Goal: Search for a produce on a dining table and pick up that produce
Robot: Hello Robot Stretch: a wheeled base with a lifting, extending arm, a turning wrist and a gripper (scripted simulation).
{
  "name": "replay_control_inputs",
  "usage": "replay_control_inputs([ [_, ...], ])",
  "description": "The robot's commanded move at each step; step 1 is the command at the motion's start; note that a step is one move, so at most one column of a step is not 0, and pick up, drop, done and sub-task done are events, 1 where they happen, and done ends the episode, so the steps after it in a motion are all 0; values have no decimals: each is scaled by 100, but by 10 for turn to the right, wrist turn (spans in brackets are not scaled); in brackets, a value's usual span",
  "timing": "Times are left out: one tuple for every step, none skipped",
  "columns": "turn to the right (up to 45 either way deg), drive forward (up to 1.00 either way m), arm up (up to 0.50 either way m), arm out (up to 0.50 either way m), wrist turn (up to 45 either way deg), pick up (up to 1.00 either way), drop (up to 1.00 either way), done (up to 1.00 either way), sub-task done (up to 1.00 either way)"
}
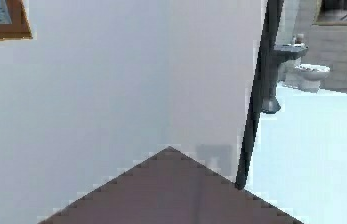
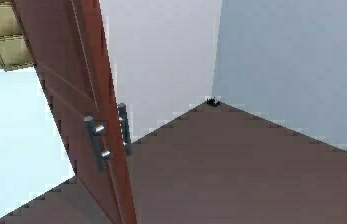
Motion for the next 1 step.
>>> replay_control_inputs([
  [180, 0, 0, 0, 0, 0, 0, 0, 0],
])
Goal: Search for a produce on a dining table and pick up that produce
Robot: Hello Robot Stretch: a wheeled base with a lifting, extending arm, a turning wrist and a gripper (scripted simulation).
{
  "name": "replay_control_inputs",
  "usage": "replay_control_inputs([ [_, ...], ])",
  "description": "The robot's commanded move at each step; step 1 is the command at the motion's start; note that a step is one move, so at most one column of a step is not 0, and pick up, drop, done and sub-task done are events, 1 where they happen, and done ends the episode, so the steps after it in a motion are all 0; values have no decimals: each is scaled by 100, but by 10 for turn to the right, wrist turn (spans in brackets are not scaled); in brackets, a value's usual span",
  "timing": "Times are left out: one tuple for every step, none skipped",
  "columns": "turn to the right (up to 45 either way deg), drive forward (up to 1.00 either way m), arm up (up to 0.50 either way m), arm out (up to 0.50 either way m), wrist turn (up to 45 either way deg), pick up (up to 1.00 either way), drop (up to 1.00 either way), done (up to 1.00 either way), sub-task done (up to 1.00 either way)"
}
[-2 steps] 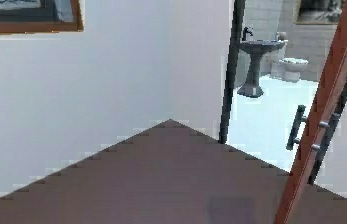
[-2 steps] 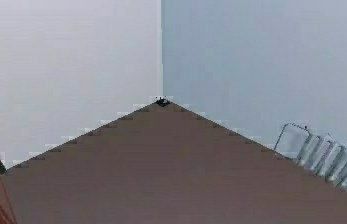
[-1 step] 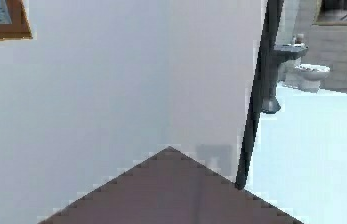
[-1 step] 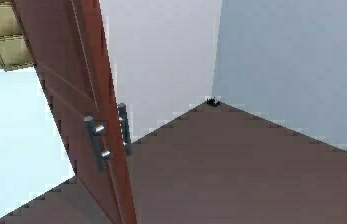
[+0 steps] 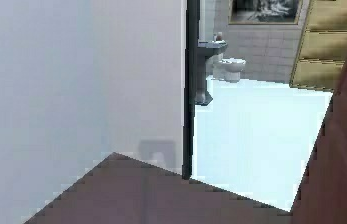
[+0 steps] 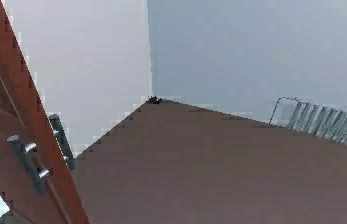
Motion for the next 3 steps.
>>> replay_control_inputs([
  [0, 40, 0, 0, 0, 0, 0, 0, 0],
  [270, 0, 0, 0, 0, 0, 0, 0, 0],
  [0, 100, 0, 0, 0, 0, 0, 0, 0],
])
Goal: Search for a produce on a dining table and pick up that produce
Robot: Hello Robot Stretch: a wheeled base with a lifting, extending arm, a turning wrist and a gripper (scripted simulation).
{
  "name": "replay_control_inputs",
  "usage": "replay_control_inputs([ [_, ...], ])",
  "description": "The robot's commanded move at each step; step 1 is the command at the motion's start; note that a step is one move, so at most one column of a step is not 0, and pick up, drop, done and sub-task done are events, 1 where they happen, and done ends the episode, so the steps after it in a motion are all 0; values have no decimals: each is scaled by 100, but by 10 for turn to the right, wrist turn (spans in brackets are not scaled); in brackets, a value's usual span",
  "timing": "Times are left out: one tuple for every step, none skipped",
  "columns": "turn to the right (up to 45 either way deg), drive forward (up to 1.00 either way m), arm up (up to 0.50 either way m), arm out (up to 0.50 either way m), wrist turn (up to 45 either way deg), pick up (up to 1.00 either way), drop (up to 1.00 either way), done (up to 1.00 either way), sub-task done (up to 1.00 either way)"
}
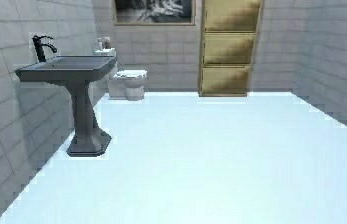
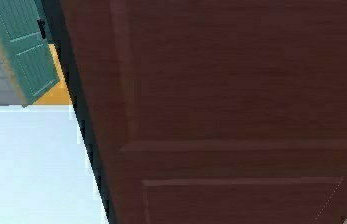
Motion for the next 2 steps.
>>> replay_control_inputs([
  [60, 0, 0, 0, 0, 0, 0, 0, 0],
  [0, 45, 0, 0, 0, 0, 0, 0, 0],
])
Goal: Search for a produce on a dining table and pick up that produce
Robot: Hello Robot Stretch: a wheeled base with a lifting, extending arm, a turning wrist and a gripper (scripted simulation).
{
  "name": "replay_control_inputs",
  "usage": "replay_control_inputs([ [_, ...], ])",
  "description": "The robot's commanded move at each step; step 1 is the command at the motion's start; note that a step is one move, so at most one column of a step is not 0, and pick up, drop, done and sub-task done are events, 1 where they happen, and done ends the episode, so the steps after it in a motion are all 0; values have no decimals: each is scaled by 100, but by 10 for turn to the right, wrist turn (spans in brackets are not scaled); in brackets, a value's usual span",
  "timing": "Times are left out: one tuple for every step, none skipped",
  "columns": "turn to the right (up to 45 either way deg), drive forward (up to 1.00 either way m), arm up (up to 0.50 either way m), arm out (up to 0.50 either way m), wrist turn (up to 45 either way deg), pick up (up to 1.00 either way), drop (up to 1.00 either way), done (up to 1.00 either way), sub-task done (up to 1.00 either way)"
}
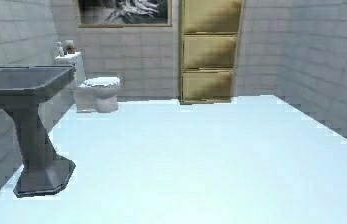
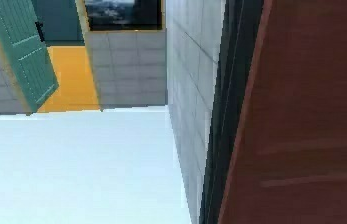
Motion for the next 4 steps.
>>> replay_control_inputs([
  [450, 0, 0, 0, 0, 0, 0, 0, 0],
  [180, 0, 0, 0, 0, 0, 0, 0, 0],
  [0, 35, 0, 0, 0, 0, 0, 0, 0],
  [-30, 0, 0, 0, 0, 0, 0, 0, 0],
])
